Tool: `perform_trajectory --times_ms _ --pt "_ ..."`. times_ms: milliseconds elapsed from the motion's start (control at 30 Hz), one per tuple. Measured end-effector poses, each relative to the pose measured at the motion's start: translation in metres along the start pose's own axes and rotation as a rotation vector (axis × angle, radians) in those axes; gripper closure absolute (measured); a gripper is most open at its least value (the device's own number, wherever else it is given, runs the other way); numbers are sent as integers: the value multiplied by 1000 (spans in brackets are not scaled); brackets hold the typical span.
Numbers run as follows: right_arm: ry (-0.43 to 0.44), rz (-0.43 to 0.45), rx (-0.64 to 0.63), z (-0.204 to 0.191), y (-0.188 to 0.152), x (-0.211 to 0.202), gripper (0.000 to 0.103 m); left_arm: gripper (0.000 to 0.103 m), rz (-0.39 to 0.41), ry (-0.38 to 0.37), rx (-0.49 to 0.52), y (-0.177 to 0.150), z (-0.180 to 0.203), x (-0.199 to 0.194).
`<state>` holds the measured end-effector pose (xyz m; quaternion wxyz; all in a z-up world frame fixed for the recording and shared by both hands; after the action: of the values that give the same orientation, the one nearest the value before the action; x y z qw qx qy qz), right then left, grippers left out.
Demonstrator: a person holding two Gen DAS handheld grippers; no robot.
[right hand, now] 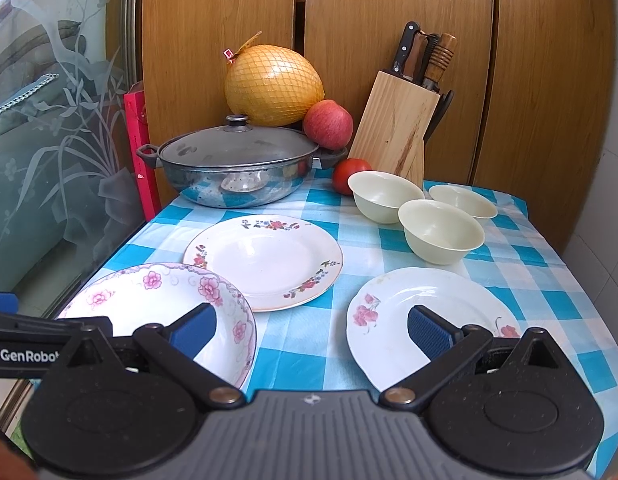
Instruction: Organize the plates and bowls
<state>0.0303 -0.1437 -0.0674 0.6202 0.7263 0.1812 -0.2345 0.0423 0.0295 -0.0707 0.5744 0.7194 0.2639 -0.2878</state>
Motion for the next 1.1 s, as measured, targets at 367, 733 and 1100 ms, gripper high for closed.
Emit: perform_trajectory --times_ms 367,733,1100 --pt "9 -8 0 -2 0 1 3 0 -3 -10 -1 -3 -3 1" --pt "28 -41 8 -2 -2 6 3 0 -24 -18 -22 -3 -11 7" --pt "117 -118 28 -11 -9 14 9 1 -64 -28 -34 -10 -24 18"
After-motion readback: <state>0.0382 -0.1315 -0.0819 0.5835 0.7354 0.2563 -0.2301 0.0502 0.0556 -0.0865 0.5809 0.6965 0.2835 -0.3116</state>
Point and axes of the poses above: each gripper's, at about its wrist camera, not at the fingertips, and x roughly the way its jaws point, z to its right, y to its top, the point moved 7 cm from there along x, roughly the way its jaws point, and after that the axes turned 10 degrees about x, right-handed, at the moved point
